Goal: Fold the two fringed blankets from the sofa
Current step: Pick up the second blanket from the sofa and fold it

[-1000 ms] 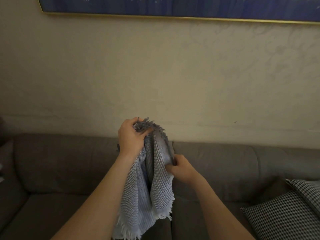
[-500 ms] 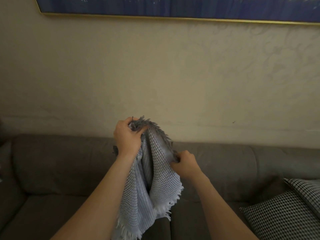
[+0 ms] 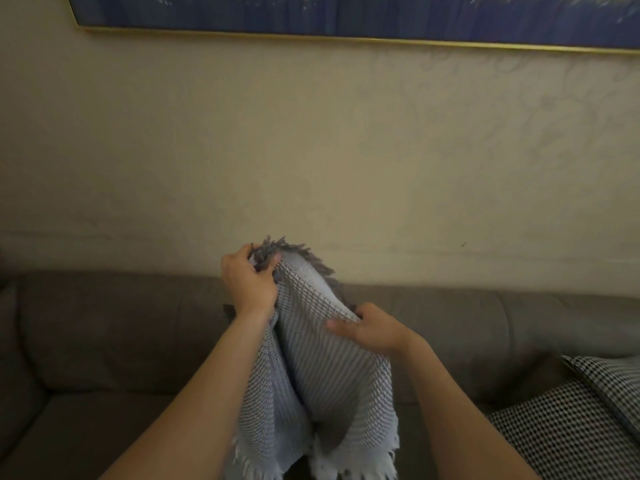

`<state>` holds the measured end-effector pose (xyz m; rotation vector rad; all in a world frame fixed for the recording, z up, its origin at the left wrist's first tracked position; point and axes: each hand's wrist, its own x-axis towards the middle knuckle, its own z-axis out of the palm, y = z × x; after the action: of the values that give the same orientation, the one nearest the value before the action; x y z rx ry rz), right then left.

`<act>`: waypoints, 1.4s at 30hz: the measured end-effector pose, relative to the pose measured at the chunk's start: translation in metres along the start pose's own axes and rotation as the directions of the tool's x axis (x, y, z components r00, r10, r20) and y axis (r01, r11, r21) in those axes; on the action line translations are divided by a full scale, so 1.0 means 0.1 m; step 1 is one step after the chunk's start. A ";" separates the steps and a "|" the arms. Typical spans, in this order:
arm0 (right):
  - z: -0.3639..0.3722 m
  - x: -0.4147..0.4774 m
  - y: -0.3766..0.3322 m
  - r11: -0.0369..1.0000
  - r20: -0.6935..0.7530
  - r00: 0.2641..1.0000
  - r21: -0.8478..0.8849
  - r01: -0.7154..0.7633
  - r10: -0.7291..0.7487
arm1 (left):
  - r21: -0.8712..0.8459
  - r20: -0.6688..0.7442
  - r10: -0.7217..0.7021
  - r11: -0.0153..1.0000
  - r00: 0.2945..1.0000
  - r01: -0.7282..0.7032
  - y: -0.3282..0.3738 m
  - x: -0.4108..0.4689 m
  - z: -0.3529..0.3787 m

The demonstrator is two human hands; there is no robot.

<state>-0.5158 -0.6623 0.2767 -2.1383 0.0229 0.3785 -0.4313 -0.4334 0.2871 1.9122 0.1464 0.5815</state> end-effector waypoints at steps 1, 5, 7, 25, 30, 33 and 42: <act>-0.04 0.00 0.00 0.998 0.056 0.998 -0.046 -0.034 0.036 | 0.008 0.011 0.003 1.000 1.000 -0.003 -0.04 0.00 0.01; -0.19 -0.04 0.01 0.985 0.070 0.997 0.167 -0.048 0.037 | 0.047 0.058 0.007 0.999 0.998 -0.009 -0.17 -0.04 0.01; -0.28 -0.04 -0.01 0.922 -0.158 0.987 0.385 0.036 0.027 | 0.073 0.081 0.006 0.997 0.997 -0.012 -0.20 -0.06 -0.02; 0.33 -0.14 0.09 0.956 -0.512 0.856 0.213 0.203 -0.068 | -0.043 0.411 -0.175 0.977 0.895 0.210 -0.07 -0.64 0.21; 0.65 -0.13 0.24 0.989 -0.126 0.981 -0.028 0.147 -0.149 | -0.096 0.590 -0.115 0.973 0.799 0.211 0.00 -0.84 0.24; 0.62 -0.13 0.36 0.979 -0.161 0.984 -0.202 0.039 -0.073 | -0.081 0.646 -0.058 0.986 0.761 0.144 -0.01 -0.86 0.18; 0.23 -0.41 0.19 0.969 -0.382 0.921 0.245 0.019 0.078 | 0.020 0.730 0.041 0.997 0.682 -0.081 -0.41 -0.87 0.01</act>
<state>-0.5641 -0.6596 0.2606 -1.9365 0.3155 -0.0403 -0.5006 -0.4486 0.2216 2.0642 -0.4330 -0.1913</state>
